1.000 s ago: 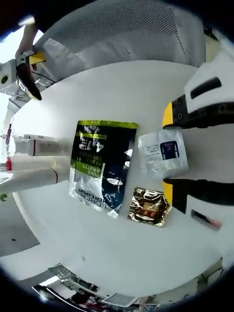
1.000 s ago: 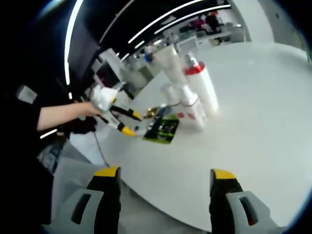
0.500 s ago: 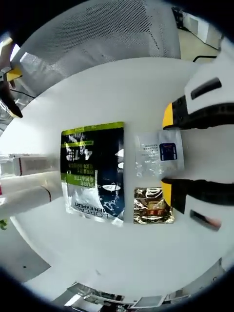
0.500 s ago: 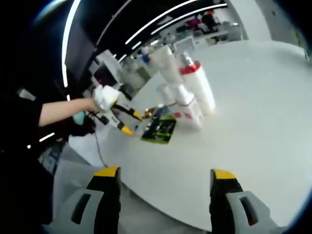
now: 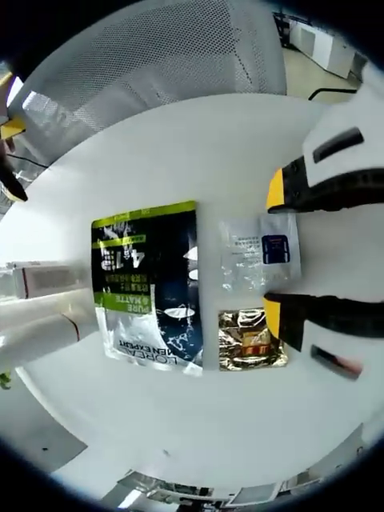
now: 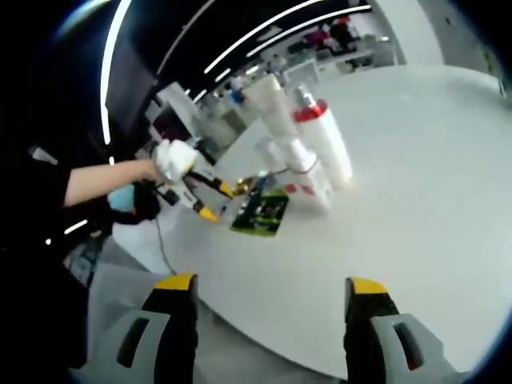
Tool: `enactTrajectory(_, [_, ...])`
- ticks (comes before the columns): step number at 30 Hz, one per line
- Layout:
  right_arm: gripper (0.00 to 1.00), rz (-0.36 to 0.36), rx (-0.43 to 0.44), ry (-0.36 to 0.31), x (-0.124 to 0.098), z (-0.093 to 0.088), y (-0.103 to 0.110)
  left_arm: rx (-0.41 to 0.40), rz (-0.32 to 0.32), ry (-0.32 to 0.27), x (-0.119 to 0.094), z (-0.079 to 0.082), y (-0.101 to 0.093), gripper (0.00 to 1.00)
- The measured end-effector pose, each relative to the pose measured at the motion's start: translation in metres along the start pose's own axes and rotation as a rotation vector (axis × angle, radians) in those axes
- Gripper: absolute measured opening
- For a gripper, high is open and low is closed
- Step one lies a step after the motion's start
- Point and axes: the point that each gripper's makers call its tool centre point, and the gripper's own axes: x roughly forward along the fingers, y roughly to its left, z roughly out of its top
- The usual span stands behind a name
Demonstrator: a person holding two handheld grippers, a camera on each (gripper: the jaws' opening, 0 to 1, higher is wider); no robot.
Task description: Arrange the skincare products in the storage area until every visible bottle or jar stands upright without overlapping.
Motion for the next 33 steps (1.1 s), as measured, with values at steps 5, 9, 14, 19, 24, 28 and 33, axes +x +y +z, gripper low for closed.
enactTrajectory(5, [0.77,0.001,-0.001,0.002,0.000,-0.001,0.000,-0.014,0.006,-0.003,0.000,0.001,0.001,0.39])
enactTrajectory(9, [0.77,0.002,-0.002,0.004,0.000,-0.001,0.000,-0.021,0.009,-0.002,-0.001,0.000,0.002,0.43])
enactTrajectory(14, [0.77,0.002,-0.003,0.006,0.000,-0.001,0.001,-0.030,0.016,0.000,-0.003,-0.002,0.003,0.45])
enactTrajectory(19, [0.77,0.005,-0.008,0.007,0.001,-0.001,0.001,-0.074,0.033,-0.018,-0.009,-0.002,0.004,0.49])
enactTrajectory(24, [0.78,0.008,-0.021,0.009,0.000,-0.001,0.003,-0.132,0.065,-0.025,-0.017,-0.007,0.006,0.56])
enactTrajectory(28, [0.78,0.011,-0.034,0.008,0.000,-0.001,0.005,-0.215,0.095,-0.055,-0.026,-0.008,0.004,0.62])
enactTrajectory(33, [0.80,0.019,-0.062,0.013,0.001,-0.001,0.008,-0.334,0.159,-0.120,-0.041,-0.007,0.003,0.70])
